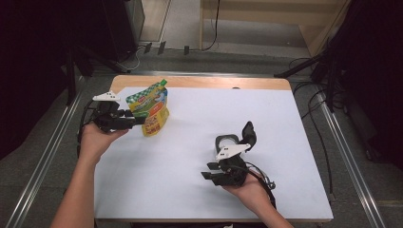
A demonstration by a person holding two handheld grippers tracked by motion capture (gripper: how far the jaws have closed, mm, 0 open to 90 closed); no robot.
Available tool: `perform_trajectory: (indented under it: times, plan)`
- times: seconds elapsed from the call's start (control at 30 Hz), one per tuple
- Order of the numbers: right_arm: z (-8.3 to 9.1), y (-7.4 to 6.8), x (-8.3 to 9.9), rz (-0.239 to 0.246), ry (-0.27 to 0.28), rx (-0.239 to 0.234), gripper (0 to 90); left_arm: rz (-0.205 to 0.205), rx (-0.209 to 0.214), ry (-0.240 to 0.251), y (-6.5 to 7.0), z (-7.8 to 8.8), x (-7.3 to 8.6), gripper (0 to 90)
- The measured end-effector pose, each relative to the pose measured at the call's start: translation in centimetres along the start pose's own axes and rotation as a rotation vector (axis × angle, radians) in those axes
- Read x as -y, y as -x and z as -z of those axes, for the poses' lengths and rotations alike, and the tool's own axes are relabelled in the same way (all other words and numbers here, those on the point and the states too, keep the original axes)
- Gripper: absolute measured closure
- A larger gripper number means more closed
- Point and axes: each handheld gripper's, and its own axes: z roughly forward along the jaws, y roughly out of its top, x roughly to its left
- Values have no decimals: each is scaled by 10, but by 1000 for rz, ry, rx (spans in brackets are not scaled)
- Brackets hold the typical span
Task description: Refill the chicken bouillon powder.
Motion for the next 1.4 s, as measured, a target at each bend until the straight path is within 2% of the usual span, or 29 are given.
perform_trajectory:
  times: [0.1, 0.2, 0.27, 0.4, 0.5, 0.6, 0.73, 0.83, 0.9, 0.97, 1.03, 1.07, 1.1, 1.27, 1.4]
  plan:
    - [-4, -2, -4, -1, -3, -1, 594, -17, -9, -11, 1, -6, -7, 468]
    - [-9, -5, -10, 3, -4, -5, 593, -13, -17, -1, 1, -12, -9, 484]
    - [-13, -7, -14, 5, 4, -7, 588, -8, -18, 9, 1, -17, -9, 516]
    - [-21, -10, -18, 11, 18, -12, 581, -30, -55, 16, 4, -22, -10, 599]
    - [-26, -11, -19, 5, 17, -16, 578, 11, -44, 28, 0, -24, -8, 638]
    - [-31, -11, -18, 1, 20, -19, 578, 15, -43, 30, -1, -25, -8, 680]
    - [-35, -10, -16, -12, 42, -28, 560, 15, -54, 20, 0, -25, -9, 797]
    - [-37, -11, -15, -11, 43, -33, 540, 15, -49, 16, 1, -24, -9, 841]
    - [-38, -12, -15, -4, 41, -31, 531, 9, -62, 14, 2, -23, -10, 861]
    - [-38, -12, -15, 2, 39, -28, 526, 31, -52, 12, 3, -22, -12, 879]
    - [-39, -12, -14, 7, 45, -28, 520, 29, -48, 8, 6, -20, -15, 898]
    - [-38, -11, -14, 9, 47, -27, 518, 13, -44, 12, 9, -19, -17, 900]
    - [-38, -10, -13, 13, 53, -24, 516, -4, -34, 18, 12, -17, -18, 900]
    - [-38, -9, -11, 19, 68, -28, 497, 22, 33, -10, 24, -9, -28, 900]
    - [-39, -10, -8, 32, 86, -31, 491, 16, 79, -48, 39, 0, -36, 900]
